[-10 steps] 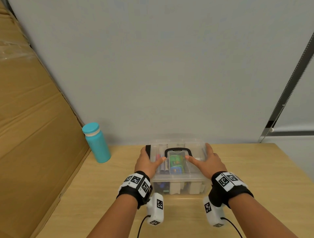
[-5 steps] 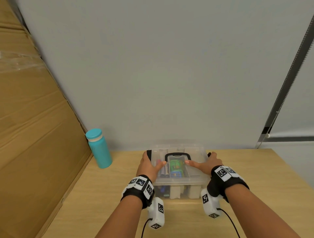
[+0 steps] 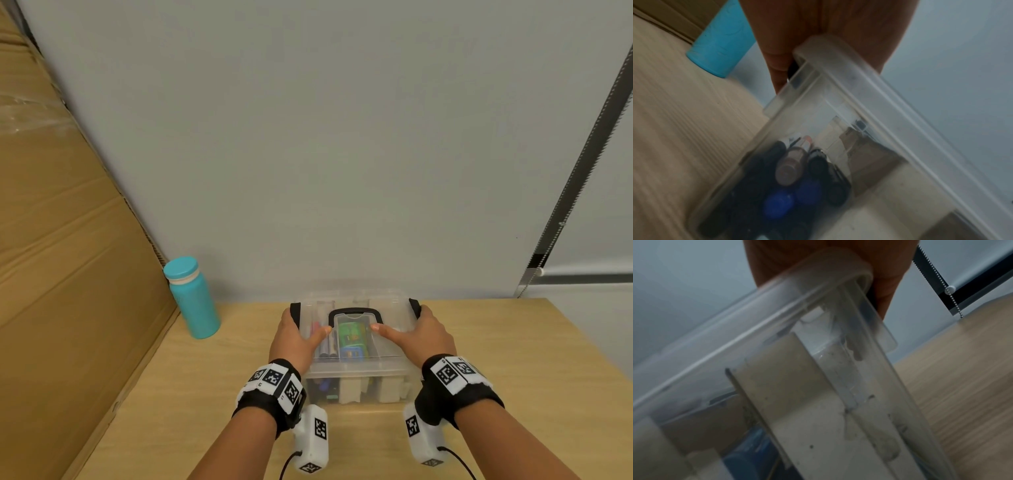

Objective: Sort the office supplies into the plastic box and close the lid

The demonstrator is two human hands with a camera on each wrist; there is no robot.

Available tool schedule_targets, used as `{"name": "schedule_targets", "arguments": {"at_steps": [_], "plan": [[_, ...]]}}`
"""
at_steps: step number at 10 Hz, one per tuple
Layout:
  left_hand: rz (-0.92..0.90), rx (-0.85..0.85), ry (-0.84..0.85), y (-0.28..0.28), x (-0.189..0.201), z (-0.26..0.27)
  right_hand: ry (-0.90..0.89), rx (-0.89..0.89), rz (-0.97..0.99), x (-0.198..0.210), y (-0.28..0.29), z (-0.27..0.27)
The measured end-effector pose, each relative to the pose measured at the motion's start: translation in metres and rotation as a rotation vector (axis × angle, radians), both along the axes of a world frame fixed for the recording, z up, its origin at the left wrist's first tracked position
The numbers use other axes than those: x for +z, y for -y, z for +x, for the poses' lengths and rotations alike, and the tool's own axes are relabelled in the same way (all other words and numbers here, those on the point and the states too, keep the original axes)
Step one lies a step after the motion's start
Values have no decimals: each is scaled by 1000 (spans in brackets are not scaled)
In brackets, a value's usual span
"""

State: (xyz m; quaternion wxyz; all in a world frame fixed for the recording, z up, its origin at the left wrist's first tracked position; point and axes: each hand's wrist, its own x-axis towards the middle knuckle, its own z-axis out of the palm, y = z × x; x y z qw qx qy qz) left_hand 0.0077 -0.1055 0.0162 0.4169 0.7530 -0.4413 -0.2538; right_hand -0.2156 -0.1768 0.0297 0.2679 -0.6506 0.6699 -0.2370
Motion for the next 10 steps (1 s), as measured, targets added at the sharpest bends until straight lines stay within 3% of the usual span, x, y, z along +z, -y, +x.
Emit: {"name": "schedule_targets", "arguments": {"at_steps": [3,6,8,9,10], "plan": [[-73,5,7,0,-4,-2,-212,36,-59,-1,1,4],[32,5,49,2,0,-1,12,29,-22,-4,6,3],[266,-4,297,-4,21,-9,-120,86,32,10,-3,3],[360,-3,394,-7,30,-13,-55,127,75,15,-9,-3],[267,-21,321,-28,21,-12,113,89,56,11,-34,-19]]}}
